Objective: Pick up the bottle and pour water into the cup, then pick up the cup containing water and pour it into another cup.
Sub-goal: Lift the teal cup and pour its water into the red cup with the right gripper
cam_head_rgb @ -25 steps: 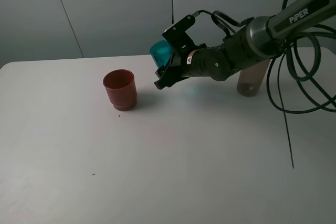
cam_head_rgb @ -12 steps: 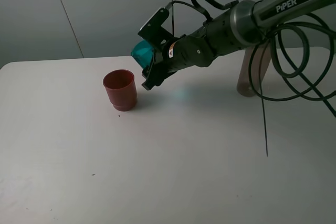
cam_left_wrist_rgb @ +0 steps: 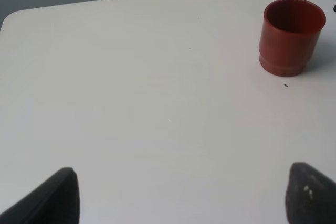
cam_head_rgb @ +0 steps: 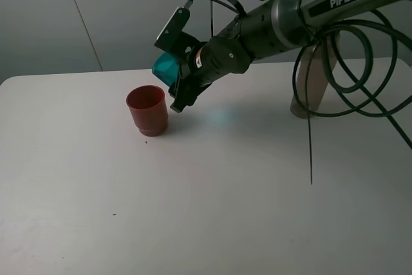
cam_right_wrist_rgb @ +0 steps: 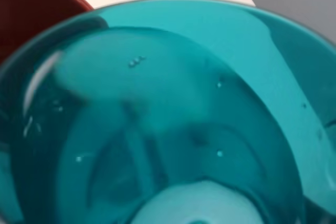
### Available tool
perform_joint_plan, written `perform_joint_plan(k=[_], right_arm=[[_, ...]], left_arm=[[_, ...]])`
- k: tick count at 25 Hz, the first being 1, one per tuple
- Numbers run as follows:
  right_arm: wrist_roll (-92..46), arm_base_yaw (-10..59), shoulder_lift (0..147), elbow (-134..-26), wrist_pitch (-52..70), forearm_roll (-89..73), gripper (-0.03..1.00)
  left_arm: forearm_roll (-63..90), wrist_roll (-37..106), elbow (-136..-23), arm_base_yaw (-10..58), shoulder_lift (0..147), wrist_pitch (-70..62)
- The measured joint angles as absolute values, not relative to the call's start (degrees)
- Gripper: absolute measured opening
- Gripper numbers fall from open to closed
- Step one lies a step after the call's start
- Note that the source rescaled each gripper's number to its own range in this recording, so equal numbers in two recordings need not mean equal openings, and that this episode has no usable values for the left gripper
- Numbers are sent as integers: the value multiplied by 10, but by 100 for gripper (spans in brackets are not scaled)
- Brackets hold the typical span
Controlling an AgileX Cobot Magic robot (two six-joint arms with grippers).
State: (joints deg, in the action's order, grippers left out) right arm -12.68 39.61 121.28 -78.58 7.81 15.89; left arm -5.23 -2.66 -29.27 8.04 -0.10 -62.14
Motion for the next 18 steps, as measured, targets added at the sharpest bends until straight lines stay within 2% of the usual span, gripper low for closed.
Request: perform_joint_plan(k=[8,18], right_arm=[[-131,408,1213,-820,130,204,5],[-131,410,1213,-824,140,264,5]], left_arm=[[-52,-27,-293,80,-1,-621],[-52,-27,-293,80,-1,-621]])
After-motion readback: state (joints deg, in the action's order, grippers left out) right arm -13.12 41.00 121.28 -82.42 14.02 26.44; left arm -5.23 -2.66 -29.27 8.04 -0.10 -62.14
